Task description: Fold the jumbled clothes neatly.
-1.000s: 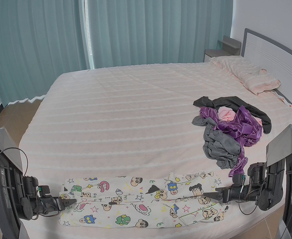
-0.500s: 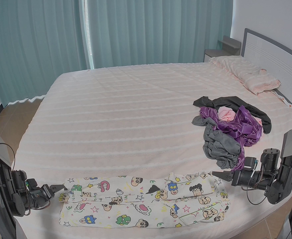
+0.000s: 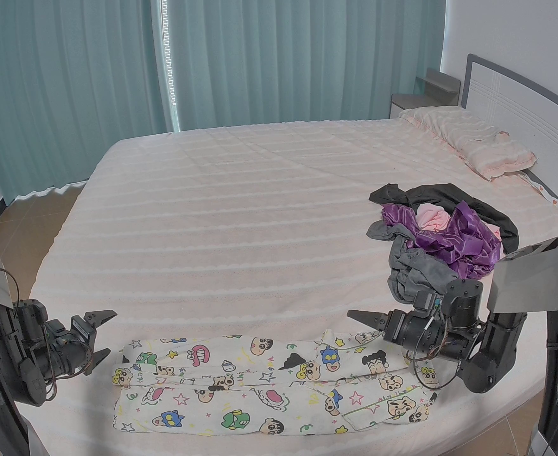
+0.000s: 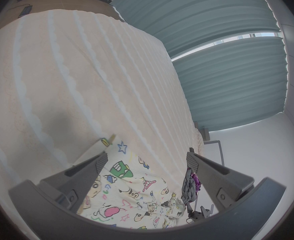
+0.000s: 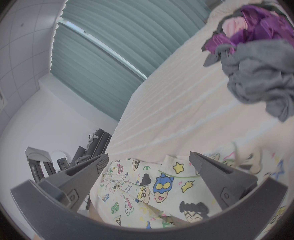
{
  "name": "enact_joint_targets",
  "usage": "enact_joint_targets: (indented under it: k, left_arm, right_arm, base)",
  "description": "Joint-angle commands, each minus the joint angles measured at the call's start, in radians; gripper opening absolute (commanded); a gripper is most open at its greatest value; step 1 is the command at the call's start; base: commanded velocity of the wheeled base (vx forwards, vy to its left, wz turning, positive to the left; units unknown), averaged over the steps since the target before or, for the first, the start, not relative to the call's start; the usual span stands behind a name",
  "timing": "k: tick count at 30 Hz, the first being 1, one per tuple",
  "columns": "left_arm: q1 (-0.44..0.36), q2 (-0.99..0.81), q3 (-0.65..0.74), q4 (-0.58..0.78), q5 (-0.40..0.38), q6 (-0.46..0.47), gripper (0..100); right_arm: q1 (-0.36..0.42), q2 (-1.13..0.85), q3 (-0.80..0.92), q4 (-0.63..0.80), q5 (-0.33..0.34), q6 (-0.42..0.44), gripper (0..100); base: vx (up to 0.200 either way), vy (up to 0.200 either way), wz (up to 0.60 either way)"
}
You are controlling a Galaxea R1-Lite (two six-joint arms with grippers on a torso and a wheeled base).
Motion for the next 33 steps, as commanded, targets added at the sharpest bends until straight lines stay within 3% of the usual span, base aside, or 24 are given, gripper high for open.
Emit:
enact_joint_targets:
  k: [1,10,17,22,29,33]
  left_arm:
    - [-0.039,0.014,-0.013,-0.018,0.037,-0.004,100]
    - [-0.049,0.019,-0.008,-0.018,0.061,-0.002,100]
    - [-0.049,0.019,-0.002,-0.018,0.061,-0.002,100]
    - [-0.05,0.019,0.0,-0.018,0.06,0.001,100]
    - [-0.05,0.019,-0.002,-0.018,0.06,-0.001,100]
    - [-0.05,0.019,-0.002,-0.018,0.058,0.001,100]
  right_arm:
    - [0.017,0.073,-0.003,-0.003,-0.008,0.019,100]
    - [0.041,0.067,0.113,-0.003,-0.074,0.013,100]
    - [0.041,0.078,0.158,-0.003,-0.085,-0.022,100]
    - [0.041,0.049,0.176,-0.008,-0.136,-0.027,100]
    - [0.025,-0.124,0.204,-0.003,-0.136,-0.031,100]
    - [0.066,-0.137,0.179,-0.008,-0.136,-0.031,100]
  base:
    - [0.0,0.0,0.0]
    - [0.0,0.0,0.0]
    - [0.0,0.0,0.0]
    - [0.0,0.0,0.0]
    - [0.0,0.0,0.0]
    - [0.0,0.0,0.0]
